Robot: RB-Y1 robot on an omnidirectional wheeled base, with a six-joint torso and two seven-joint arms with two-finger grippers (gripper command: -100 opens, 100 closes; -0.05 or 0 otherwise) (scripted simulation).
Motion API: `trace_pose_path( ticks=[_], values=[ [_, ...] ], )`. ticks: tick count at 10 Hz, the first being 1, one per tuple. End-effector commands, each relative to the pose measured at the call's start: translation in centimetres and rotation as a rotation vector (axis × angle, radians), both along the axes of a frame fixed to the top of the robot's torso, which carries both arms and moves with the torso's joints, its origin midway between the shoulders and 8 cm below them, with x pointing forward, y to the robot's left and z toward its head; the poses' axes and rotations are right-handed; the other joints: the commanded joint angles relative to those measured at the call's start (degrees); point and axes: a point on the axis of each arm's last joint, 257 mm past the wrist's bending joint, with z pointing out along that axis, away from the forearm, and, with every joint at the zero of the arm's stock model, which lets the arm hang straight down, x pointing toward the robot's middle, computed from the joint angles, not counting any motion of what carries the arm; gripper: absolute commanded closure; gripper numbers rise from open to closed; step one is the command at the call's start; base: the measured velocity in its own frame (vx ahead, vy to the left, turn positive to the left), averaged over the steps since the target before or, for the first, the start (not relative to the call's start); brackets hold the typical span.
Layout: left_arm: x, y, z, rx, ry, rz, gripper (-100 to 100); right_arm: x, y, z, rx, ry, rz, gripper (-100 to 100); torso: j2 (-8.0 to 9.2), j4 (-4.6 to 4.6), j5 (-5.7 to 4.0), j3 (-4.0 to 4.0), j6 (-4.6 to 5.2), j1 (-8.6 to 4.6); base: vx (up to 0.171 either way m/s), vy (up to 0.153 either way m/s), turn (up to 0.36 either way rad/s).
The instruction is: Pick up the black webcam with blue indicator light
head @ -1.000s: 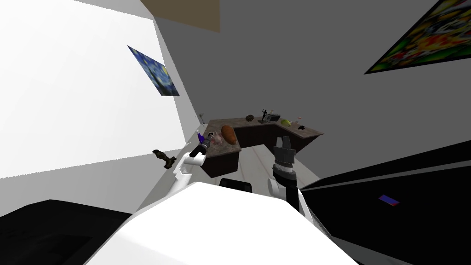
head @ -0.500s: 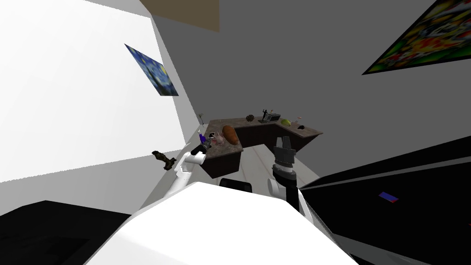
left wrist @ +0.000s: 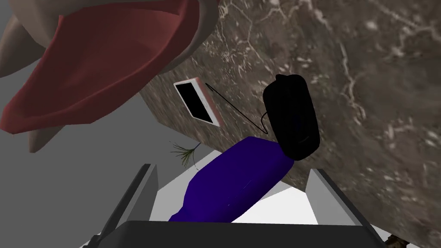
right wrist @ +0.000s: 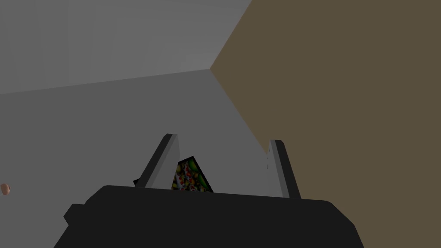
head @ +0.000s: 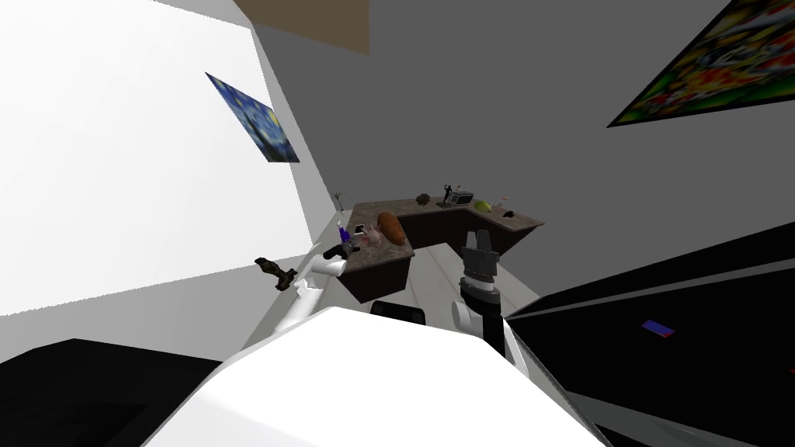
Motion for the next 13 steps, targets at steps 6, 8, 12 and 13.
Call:
trace_pose_path(
  ticks=[6, 8, 12, 13],
  values=[
    [-2.3, 0.5, -4.3, -0.007, 0.138, 0.017, 0, 0.0, 0.0, 0.0, 0.0, 0.0, 0.0, 0, -0.05, -0.01, -0.07, -0.03, 0.0, -0.29, 0.028, 0.035, -0.024],
    [-1.9, 0.7, -5.1, -0.006, 0.137, 0.019, -100, 0.0, 0.0, 0.0, 0.0, 0.0, 0.0, 0, -0.01, 0.0, -0.08, 0.0, 0.01, -0.34, 0.027, 0.008, -0.013],
    [-1.9, 0.8, -5.4, -0.006, 0.14, 0.021, 100, 0.0, 0.0, 0.0, 0.0, 0.0, 0.0, 0, 0.02, 0.04, -0.1, 0.02, 0.03, -0.36, 0.015, 0.006, 0.001],
    [-2.0, 0.9, -5.5, -0.007, 0.144, 0.023, 100, 0.0, 0.0, 0.0, 0.0, 0.0, 0.0, 0, 0.02, 0.08, -0.14, 0.05, 0.1, -0.43, 0.0, 0.0, 0.0]
  ],
)
